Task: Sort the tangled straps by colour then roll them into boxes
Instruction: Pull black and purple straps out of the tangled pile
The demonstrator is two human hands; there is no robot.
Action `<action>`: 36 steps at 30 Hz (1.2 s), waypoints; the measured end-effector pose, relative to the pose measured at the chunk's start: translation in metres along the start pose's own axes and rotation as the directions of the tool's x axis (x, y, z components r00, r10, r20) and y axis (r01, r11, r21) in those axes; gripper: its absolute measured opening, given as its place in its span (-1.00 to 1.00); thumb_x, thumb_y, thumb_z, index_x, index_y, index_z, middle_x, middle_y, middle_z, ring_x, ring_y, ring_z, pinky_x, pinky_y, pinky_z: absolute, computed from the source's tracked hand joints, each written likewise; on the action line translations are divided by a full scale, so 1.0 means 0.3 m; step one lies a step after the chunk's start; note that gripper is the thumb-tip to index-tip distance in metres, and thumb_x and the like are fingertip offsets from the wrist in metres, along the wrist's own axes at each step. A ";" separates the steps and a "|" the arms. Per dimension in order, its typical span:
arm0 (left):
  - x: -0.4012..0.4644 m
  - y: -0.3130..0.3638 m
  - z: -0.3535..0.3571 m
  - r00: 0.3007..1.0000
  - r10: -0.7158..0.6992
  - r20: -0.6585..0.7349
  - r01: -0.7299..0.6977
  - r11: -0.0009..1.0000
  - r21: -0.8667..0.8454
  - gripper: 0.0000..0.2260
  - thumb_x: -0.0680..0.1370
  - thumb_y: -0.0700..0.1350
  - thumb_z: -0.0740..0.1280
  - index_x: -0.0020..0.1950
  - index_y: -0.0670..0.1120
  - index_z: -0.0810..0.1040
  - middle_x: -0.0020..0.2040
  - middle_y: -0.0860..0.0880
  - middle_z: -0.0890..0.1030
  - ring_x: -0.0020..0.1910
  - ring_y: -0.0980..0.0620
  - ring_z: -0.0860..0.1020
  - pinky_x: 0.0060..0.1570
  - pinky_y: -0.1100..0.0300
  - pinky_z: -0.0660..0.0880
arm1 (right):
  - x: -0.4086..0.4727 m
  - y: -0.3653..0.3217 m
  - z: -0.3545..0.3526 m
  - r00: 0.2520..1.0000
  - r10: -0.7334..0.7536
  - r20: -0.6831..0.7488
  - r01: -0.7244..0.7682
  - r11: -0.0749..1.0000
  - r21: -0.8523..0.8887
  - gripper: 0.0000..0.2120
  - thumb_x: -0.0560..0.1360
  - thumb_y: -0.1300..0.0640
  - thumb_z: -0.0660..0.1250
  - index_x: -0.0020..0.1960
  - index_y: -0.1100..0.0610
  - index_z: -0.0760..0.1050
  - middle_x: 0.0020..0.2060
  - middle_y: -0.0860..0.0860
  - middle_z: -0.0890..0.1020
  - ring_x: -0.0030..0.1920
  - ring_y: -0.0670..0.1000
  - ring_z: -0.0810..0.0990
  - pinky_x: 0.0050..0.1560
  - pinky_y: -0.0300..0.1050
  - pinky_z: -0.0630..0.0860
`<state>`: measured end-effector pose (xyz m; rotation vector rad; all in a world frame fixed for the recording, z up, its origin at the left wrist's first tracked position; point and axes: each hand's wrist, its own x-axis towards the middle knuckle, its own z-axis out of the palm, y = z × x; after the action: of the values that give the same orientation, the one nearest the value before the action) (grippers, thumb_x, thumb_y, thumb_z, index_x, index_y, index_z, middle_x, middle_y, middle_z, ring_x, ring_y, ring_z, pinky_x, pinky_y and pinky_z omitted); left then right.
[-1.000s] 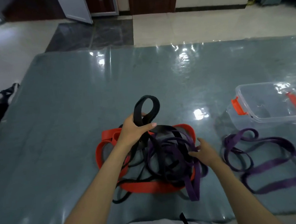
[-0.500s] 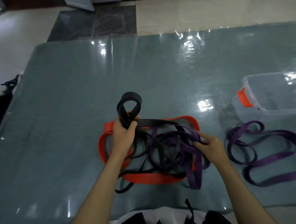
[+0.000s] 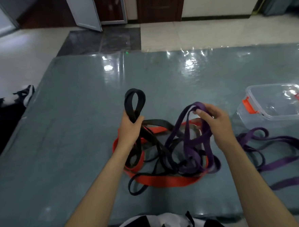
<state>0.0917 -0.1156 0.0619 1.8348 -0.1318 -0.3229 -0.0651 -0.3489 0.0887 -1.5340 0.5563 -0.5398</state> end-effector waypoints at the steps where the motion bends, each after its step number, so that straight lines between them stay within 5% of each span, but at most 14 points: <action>1: 0.001 0.003 -0.004 1.000 0.010 -0.004 -0.010 1.000 -0.001 -0.63 0.57 -0.05 0.44 0.36 0.02 0.48 0.03 0.08 0.63 0.03 0.09 0.63 0.06 0.11 0.58 | 0.006 -0.017 -0.002 1.000 -0.021 -0.010 0.021 1.000 0.006 -0.84 0.54 0.15 0.49 0.12 0.05 0.70 -0.01 0.11 0.75 -0.06 0.19 0.73 0.03 0.13 0.66; 4: -0.002 0.002 -0.012 0.999 0.042 -0.018 -0.041 0.999 0.012 -0.63 0.60 -0.14 0.41 0.38 0.00 0.45 0.00 0.10 0.60 -0.06 0.19 0.60 -0.13 0.29 0.48 | 0.014 -0.064 -0.018 0.998 -0.011 -0.056 0.017 0.993 0.113 -0.73 0.54 0.21 0.49 0.23 0.08 0.65 0.03 0.13 0.73 -0.18 0.14 0.73 -0.23 -0.02 0.67; 7: 0.000 -0.008 -0.010 0.998 0.053 -0.037 -0.053 0.998 0.025 -0.64 0.60 -0.15 0.39 0.38 0.01 0.44 0.01 0.11 0.59 -0.03 0.14 0.61 -0.07 0.21 0.50 | 0.017 -0.086 -0.041 0.989 -0.032 -0.141 0.050 0.991 0.126 -0.73 0.54 0.22 0.49 0.24 0.10 0.63 0.02 0.11 0.73 -0.20 0.11 0.75 -0.41 -0.20 0.59; 13: 0.014 -0.017 -0.006 0.999 0.017 -0.048 -0.018 1.000 -0.006 -0.62 0.60 -0.14 0.40 0.40 0.01 0.42 0.05 0.05 0.62 0.01 0.03 0.65 0.01 0.09 0.59 | 0.075 0.015 -0.107 0.943 -0.042 -0.329 0.040 0.999 -0.011 -0.80 0.55 0.24 0.48 0.15 0.08 0.64 -0.01 0.02 0.72 -0.05 -0.04 0.73 -0.06 -0.14 0.68; 17: 0.018 -0.024 -0.004 1.000 -0.003 -0.018 0.002 0.999 -0.049 -0.69 0.59 -0.21 0.39 0.31 -0.05 0.45 -0.16 0.01 0.61 -0.30 0.13 0.64 -0.16 0.12 0.59 | 0.103 0.144 -0.154 0.955 -0.057 -0.289 -0.031 0.956 -0.292 -0.75 0.53 0.34 0.46 0.17 0.15 0.61 -0.04 -0.04 0.68 -0.10 -0.29 0.64 0.05 -0.31 0.59; 21: 0.011 -0.046 -0.005 1.000 -0.025 -0.002 0.024 0.995 -0.095 -0.72 0.59 -0.21 0.41 0.25 -0.01 0.46 -0.13 -0.06 0.64 -0.31 0.10 0.65 -0.18 0.14 0.60 | 0.122 0.333 -0.232 0.956 0.127 -0.265 -0.257 0.796 -0.548 -0.67 0.49 0.32 0.48 0.23 0.14 0.59 -0.02 0.01 0.67 0.00 0.08 0.68 0.14 0.03 0.60; 24: 0.005 -0.067 0.008 1.000 -0.025 0.012 0.027 0.993 -0.119 -0.77 0.60 -0.21 0.43 0.20 -0.03 0.48 -0.05 -0.10 0.69 -0.27 0.01 0.69 -0.17 0.14 0.62 | 0.116 0.419 -0.254 0.940 0.243 -0.241 -0.339 0.577 -0.743 -0.63 0.49 0.23 0.48 0.29 0.14 0.63 0.15 0.18 0.68 0.23 0.25 0.63 0.24 0.17 0.56; 27: 0.005 -0.079 0.030 0.999 -0.030 0.030 0.033 0.992 -0.123 -0.79 0.60 -0.20 0.43 0.18 -0.05 0.50 -0.07 -0.06 0.69 -0.27 0.03 0.68 -0.15 0.12 0.61 | 0.078 0.435 -0.223 0.981 -0.069 -0.180 -0.122 0.501 -0.857 -0.61 0.54 0.22 0.44 0.35 0.18 0.58 0.37 0.23 0.54 0.41 0.29 0.47 0.41 0.23 0.42; 29: 0.008 -0.081 0.045 1.000 -0.011 0.018 0.013 0.993 -0.115 -0.79 0.60 -0.18 0.44 0.13 0.06 0.50 -0.10 -0.02 0.68 -0.25 -0.01 0.68 -0.12 0.04 0.63 | 0.052 0.425 -0.192 0.956 -0.293 -0.008 0.161 0.546 -0.822 -0.71 0.59 0.23 0.39 0.31 0.18 0.58 0.29 0.14 0.57 0.33 0.21 0.52 0.41 0.01 0.41; 30: 0.011 -0.085 0.049 1.000 -0.003 0.007 0.004 0.994 -0.105 -0.78 0.60 -0.16 0.44 0.08 0.15 0.50 -0.11 0.00 0.68 -0.23 -0.05 0.69 -0.10 -0.01 0.64 | 0.043 0.418 -0.176 0.954 -0.287 0.092 0.251 0.586 -0.771 -0.73 0.60 0.19 0.39 0.30 0.15 0.58 0.27 0.09 0.58 0.30 0.16 0.54 0.39 -0.13 0.38; 33: 0.018 -0.100 0.060 0.999 -0.035 -0.012 0.033 0.993 -0.117 -0.75 0.58 -0.12 0.46 -0.01 0.24 0.51 -0.08 -0.03 0.69 -0.18 -0.15 0.70 -0.02 -0.16 0.66 | 0.031 0.429 -0.140 0.906 0.090 0.413 0.289 0.580 -0.762 -0.49 0.57 -0.13 0.42 0.48 -0.06 0.45 0.49 0.04 0.43 0.47 0.10 0.42 0.48 -0.04 0.34; 36: 0.031 -0.116 0.064 0.997 -0.079 -0.025 0.075 0.990 -0.122 -0.81 0.57 -0.08 0.46 0.10 0.11 0.51 -0.01 -0.07 0.71 -0.17 -0.09 0.71 0.02 -0.17 0.66 | 0.049 0.474 -0.136 0.752 0.511 0.415 0.304 0.290 -0.908 -0.10 0.46 -0.27 0.48 0.64 -0.25 0.07 0.68 0.07 -0.05 0.65 0.20 0.02 0.59 0.25 0.13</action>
<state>0.0925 -0.1257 0.0225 1.7263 -0.0201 -0.3504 -0.0831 -0.3934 -0.0520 -2.6660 0.4024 0.7139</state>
